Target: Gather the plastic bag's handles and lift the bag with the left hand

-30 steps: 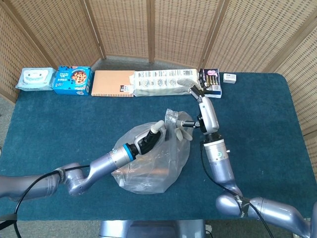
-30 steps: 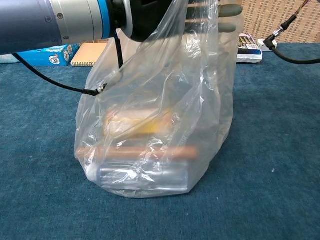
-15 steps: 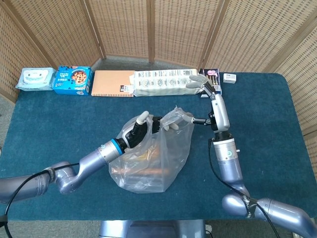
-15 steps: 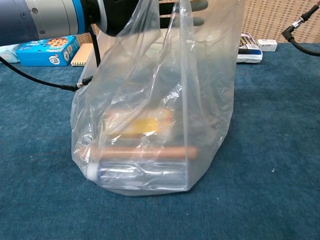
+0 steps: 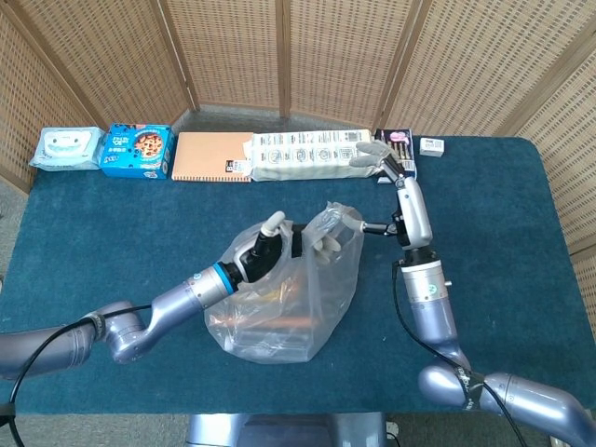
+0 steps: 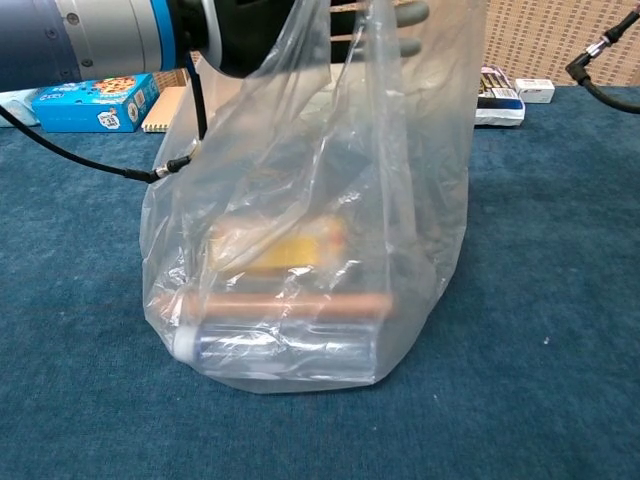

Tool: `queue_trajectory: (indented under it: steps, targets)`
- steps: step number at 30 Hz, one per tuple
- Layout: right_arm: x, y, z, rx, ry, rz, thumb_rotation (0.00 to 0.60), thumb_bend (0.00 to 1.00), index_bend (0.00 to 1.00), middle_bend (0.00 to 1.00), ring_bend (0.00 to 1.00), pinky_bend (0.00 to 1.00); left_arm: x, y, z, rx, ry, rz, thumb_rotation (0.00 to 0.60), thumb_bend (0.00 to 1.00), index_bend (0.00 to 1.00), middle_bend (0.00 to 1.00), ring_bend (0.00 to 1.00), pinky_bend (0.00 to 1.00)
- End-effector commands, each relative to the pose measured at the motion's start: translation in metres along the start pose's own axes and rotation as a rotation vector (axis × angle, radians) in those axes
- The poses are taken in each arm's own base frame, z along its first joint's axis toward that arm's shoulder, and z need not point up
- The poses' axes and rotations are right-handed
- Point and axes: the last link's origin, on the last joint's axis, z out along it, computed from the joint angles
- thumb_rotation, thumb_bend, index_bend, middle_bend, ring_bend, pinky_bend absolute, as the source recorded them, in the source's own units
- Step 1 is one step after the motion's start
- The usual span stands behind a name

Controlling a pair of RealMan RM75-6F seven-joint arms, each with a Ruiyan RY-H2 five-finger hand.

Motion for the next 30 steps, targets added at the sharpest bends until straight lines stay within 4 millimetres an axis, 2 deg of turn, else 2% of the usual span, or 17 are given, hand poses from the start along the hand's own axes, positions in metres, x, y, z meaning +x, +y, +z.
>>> queue_trajectory:
  steps: [1, 5, 12, 20, 30]
  targets:
    - [-0.003, 0.000, 0.000, -0.003, -0.007, -0.002, 0.600, 0.07, 0.32, 0.20, 0.10, 0.08, -0.005, -0.001, 0.003, 0.008, -0.022, -0.002, 0.000, 0.12, 0.48, 0.36, 0.33, 0.30]
    - [-0.007, 0.004, -0.001, -0.013, -0.024, -0.024, 0.600, 0.07, 0.32, 0.20, 0.10, 0.08, -0.014, 0.002, 0.004, 0.002, -0.059, -0.022, 0.000, 0.12, 0.48, 0.39, 0.37, 0.35]
    - [-0.005, 0.010, -0.001, -0.031, -0.040, -0.045, 0.600, 0.07, 0.31, 0.20, 0.09, 0.08, -0.010, 0.010, -0.001, -0.021, -0.058, -0.052, 0.000, 0.12, 0.51, 0.46, 0.44, 0.42]
    - [-0.001, 0.013, -0.005, -0.036, -0.086, -0.079, 0.600, 0.06, 0.27, 0.18, 0.08, 0.08, -0.005, 0.012, -0.001, -0.041, -0.032, -0.090, 0.000, 0.12, 0.52, 0.46, 0.44, 0.43]
    - [0.014, 0.016, -0.009, -0.038, -0.094, -0.092, 0.600, 0.06, 0.25, 0.17, 0.07, 0.08, 0.003, 0.011, 0.000, -0.048, 0.000, -0.094, 0.000, 0.12, 0.52, 0.46, 0.44, 0.43]
